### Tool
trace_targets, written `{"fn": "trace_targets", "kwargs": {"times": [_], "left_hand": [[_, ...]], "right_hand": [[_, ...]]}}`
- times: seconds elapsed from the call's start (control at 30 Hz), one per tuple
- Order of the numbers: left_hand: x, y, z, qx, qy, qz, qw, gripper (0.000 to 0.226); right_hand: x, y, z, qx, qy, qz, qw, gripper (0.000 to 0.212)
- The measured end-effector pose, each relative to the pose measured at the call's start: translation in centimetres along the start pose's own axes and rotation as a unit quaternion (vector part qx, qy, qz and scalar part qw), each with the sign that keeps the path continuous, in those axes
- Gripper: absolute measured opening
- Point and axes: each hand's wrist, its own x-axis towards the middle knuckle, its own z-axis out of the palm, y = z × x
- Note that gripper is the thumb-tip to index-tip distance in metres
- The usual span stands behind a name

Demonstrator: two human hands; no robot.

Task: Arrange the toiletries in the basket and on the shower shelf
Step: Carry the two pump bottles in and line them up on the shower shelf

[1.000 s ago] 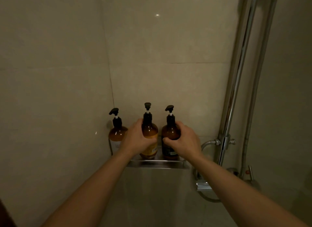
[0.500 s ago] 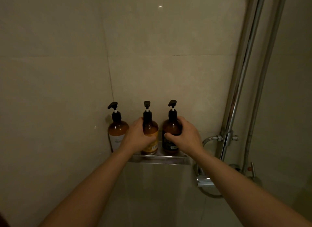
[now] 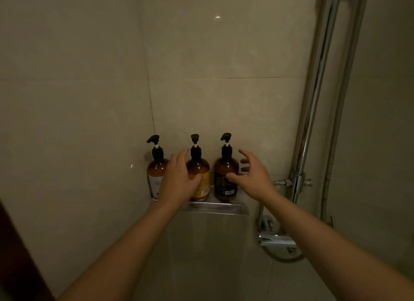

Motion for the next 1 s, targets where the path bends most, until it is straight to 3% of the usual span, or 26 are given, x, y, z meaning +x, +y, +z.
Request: {"fn": "trace_targets", "kwargs": {"times": [0.07, 0.2, 0.43, 0.77, 1.0], "left_hand": [[-1.4, 0.7, -0.2, 0.006, 0.021, 0.049, 0.999, 0.066], [-3.5, 2.3, 0.7, 0.019, -0.033, 0.111, 0.993, 0.048], [-2.1, 5.2, 3.6, 0.007, -0.097, 0.044, 0.994, 0.069], [1.3, 6.0, 4.4, 0.042, -0.085, 0.044, 0.995, 0.055], [1.8, 5.6, 4.0, 0.074, -0.080, 0.041, 0.993, 0.059]], "right_hand": [[-0.4, 0.3, -0.2, 0.027, -0.001, 0.004, 1.000, 0.086], [-1.3, 1.2, -0.4, 0.068, -0.015, 0.011, 0.997, 0.080], [-0.9, 1.7, -0.5, 0.092, -0.039, 0.014, 0.995, 0.073], [1.0, 1.9, -0.5, 0.100, -0.077, 0.005, 0.992, 0.088], [1.4, 2.3, 0.2, 0.103, -0.075, -0.017, 0.992, 0.089]]}}
